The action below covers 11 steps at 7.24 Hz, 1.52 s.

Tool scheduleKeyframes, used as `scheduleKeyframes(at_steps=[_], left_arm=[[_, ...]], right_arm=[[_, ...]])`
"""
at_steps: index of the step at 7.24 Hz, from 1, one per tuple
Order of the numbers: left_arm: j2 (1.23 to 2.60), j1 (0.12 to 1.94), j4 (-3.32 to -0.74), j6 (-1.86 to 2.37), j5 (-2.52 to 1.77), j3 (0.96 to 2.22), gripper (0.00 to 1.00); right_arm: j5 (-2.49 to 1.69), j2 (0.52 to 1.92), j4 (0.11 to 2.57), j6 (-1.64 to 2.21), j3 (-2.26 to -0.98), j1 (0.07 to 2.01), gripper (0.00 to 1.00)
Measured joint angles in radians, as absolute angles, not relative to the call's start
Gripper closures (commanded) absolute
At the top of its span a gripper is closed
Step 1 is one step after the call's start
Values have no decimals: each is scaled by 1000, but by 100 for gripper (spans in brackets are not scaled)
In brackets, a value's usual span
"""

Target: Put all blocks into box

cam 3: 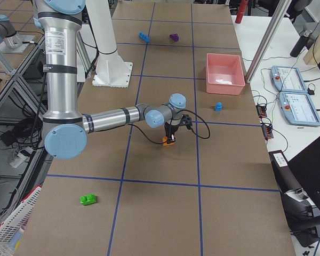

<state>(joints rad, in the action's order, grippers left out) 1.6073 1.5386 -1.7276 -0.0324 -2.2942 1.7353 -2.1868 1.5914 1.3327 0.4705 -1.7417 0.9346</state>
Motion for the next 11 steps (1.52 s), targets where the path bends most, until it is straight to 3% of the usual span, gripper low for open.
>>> scheduleKeyframes(at_steps=[5, 8, 11], left_arm=[[1614, 1365, -1736, 315, -2309, 1851, 1], [1593, 1154, -1752, 305, -2258, 1941, 1], [1593, 986, -1760, 283, -2169, 1932, 1]], right_arm=[[-2319, 1547, 1570, 461, -2013, 1181, 100], [-2313, 1334, 1673, 505, -1997, 1200, 100], [-2308, 1060, 1700, 692, -1888, 1164, 100]])
